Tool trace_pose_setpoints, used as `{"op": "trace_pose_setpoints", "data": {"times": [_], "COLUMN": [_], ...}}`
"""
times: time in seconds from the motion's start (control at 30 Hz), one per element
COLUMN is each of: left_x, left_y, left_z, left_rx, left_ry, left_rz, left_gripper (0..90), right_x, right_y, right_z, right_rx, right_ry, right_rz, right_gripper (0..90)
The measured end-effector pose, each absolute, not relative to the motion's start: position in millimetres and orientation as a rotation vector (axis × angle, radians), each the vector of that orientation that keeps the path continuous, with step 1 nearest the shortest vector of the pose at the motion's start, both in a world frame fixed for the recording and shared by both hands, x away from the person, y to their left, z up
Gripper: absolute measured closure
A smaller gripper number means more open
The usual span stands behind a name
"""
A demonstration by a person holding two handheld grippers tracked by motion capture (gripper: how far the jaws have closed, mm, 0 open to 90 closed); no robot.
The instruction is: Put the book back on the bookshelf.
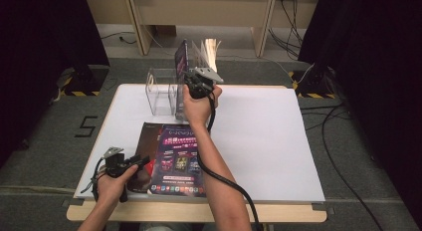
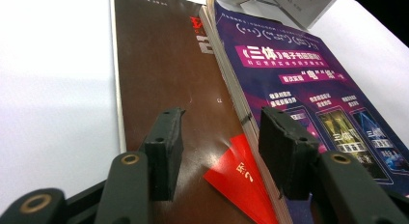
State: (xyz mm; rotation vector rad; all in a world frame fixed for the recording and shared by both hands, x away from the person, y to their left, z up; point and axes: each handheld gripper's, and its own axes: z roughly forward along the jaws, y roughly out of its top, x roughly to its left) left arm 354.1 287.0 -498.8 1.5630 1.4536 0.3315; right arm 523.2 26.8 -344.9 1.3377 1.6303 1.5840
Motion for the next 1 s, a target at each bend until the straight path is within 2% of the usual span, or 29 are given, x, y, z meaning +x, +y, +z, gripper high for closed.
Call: {"op": "trace_pose_setpoints", "data": {"times": [0.4,0.77,0.9,1.0], "left_x": [353.8,354.0,354.3,354.8], "left_y": [288.0,287.6,287.8,286.6], "left_z": [-499.5,-499.7,-500.2,-500.3], "left_rx": [1.557,1.560,1.561,1.561], "left_ry": [1.456,1.456,1.458,1.456], "left_rz": [0.330,0.329,0.325,0.324], "left_gripper": [50.3,50.3,50.3,50.3], "right_x": [527.0,516.2,516.6,519.9], "right_y": [32.1,31.9,27.2,24.4], "right_z": [-351.0,-359.1,-361.0,-358.0], "right_rx": [1.309,1.306,1.320,1.325], "right_ry": [1.591,1.606,1.616,1.653], "right_rz": [1.574,1.509,1.504,1.501], "right_gripper": [85.0,83.8,80.7,74.6]}}
